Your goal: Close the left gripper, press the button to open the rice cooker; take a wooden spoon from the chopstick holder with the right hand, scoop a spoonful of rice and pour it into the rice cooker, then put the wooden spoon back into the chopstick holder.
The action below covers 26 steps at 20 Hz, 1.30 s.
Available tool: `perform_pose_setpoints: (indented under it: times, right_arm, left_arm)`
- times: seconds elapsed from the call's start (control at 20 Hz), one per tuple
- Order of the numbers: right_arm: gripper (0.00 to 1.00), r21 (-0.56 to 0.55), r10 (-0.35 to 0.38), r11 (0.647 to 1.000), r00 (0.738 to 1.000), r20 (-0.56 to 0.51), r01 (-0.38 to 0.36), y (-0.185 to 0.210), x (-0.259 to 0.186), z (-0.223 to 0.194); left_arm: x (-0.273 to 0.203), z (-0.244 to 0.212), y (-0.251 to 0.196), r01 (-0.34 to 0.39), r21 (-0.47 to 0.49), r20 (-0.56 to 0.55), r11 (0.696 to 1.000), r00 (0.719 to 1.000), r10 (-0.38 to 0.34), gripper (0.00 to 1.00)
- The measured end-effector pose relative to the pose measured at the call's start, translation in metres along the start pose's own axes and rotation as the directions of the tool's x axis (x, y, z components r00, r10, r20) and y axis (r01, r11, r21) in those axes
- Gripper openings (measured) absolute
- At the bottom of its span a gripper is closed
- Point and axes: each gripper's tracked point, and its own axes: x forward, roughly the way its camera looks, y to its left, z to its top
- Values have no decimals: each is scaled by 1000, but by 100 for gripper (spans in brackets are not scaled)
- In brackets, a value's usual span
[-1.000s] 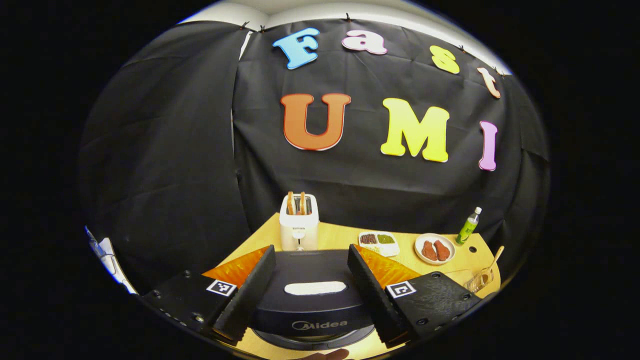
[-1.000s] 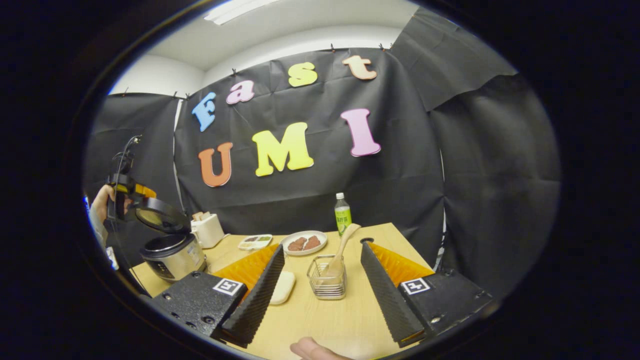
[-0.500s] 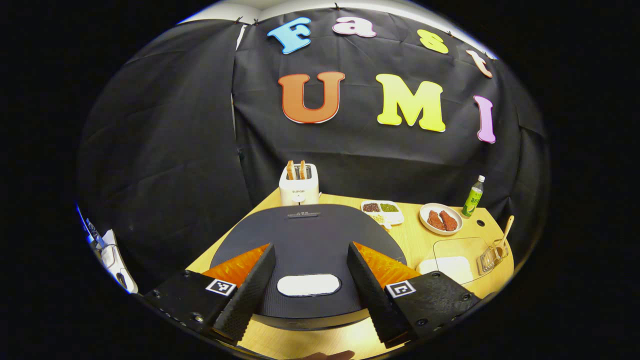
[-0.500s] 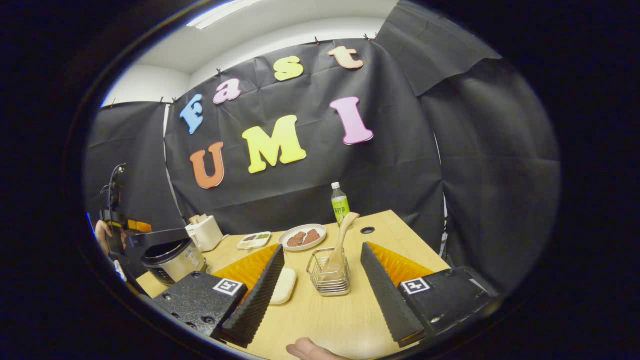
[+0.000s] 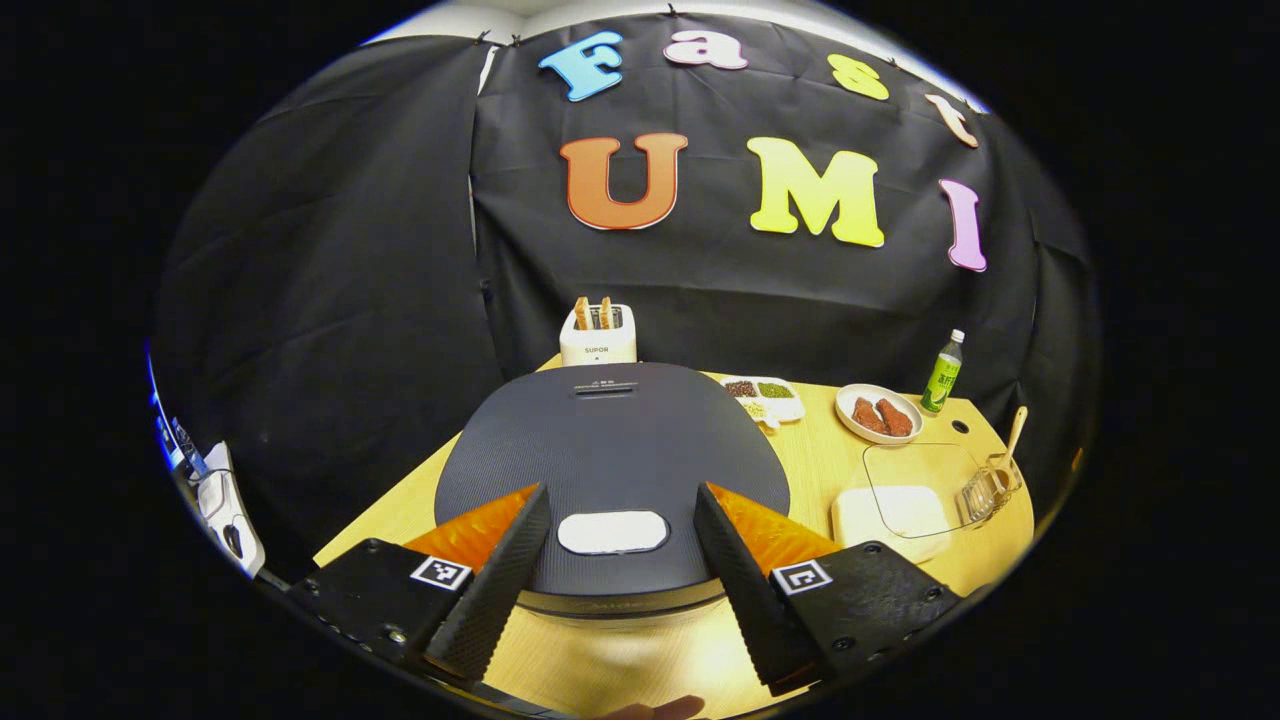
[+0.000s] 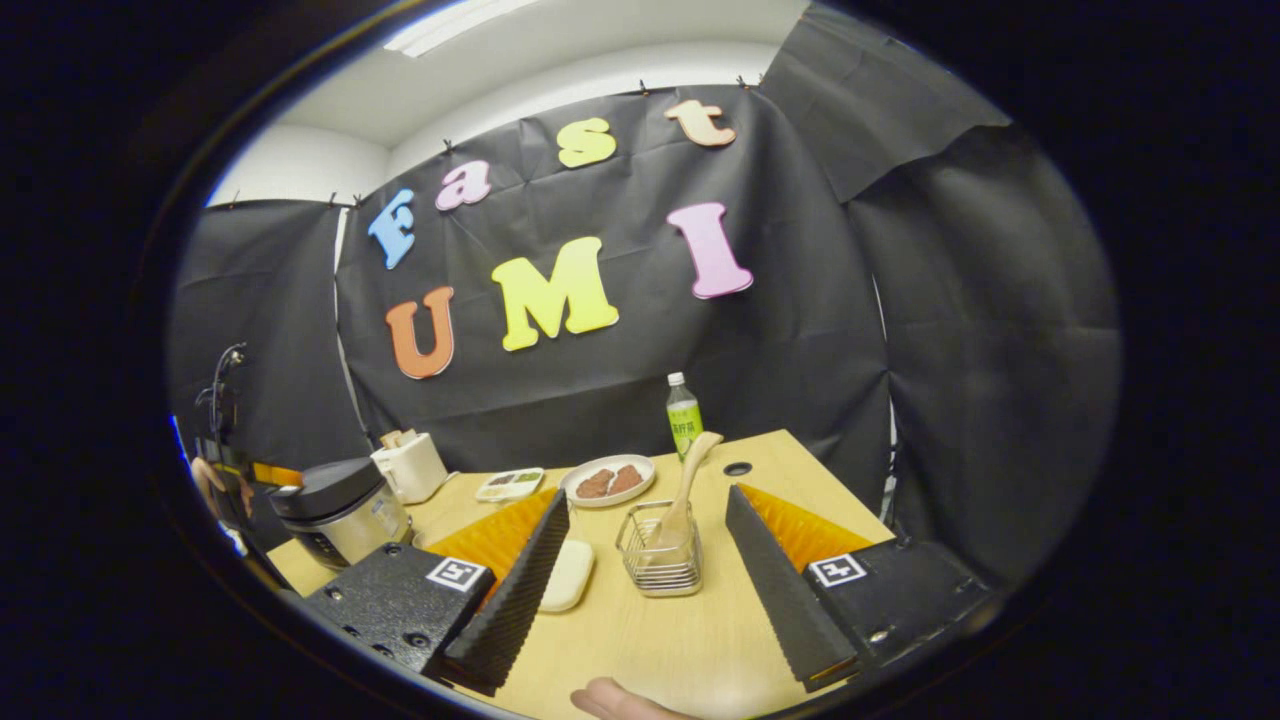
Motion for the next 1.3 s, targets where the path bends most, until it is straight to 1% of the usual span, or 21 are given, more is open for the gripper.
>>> perform_pose_setpoints:
  times: [0.15, 0.35, 0.5, 0.6, 0.65, 0.7, 0.85, 0.9, 0.95, 1.0, 1.1, 1.2, 1.3]
  right_arm:
    - [100, 2, -12, 1000, 1000, -10, 12, -5, -1, -2]
    - [100, -2, -2, 1000, 1000, -12, 2, -1, -6, -2]
    - [100, -28, -1, 1000, 1000, 7, 1, 3, -9, 1]
    - [100, -32, 3, 999, 1000, 8, -3, 7, -10, 1]
    - [98, -31, 9, 999, 1000, 6, -9, 11, -11, 1]
    - [100, -33, 14, 999, 1000, 8, -13, 14, -12, 2]
    - [100, -56, 4, 998, 1000, 19, -3, 12, -12, 2]
    - [100, -61, -3, 998, 1000, 20, 4, 12, -14, 1]
    - [100, -62, -7, 998, 1000, 15, 8, 12, -14, 0]
    - [100, -60, -8, 998, 1000, 10, 8, 12, -14, -1]
    - [100, -64, -9, 998, 1000, 7, 10, 13, -15, -1]
    - [100, -69, -13, 998, 1000, 11, 14, 13, -16, 1]
    - [100, -78, -20, 997, 1000, 11, 20, 13, -17, 2]
  left_arm:
    - [-5, -3, -1, -15, 7, 29, 1000, 999, 14, 94]
    - [-9, -5, -2, -25, 11, 100, 1000, 995, 24, 94]
    - [-9, -6, -2, -29, 43, 173, 999, 985, 21, 94]
    - [-8, -5, 0, -28, 21, 211, 999, 977, 23, 94]
    - [-8, -6, 0, -30, 18, 223, 999, 974, 26, 95]
    - [-7, -6, 0, -32, 14, 232, 999, 972, 28, 95]
    - [-6, -15, -1, -33, 12, 243, 999, 970, 29, 95]
    - [-5, -13, 0, -32, 11, 262, 999, 965, 28, 82]
    - [-3, -11, 2, -29, 4, 274, 1000, 961, 27, 82]
    - [-7, -11, 2, -27, 1, 283, 1000, 959, 26, 93]
    - [-6, -10, 1, -24, -1, 298, 1000, 954, 23, 93]
    - [-9, -10, 3, -36, 19, 296, 999, 955, 29, 93]
    - [-14, -11, 4, -39, 11, 278, 999, 960, 35, 92]
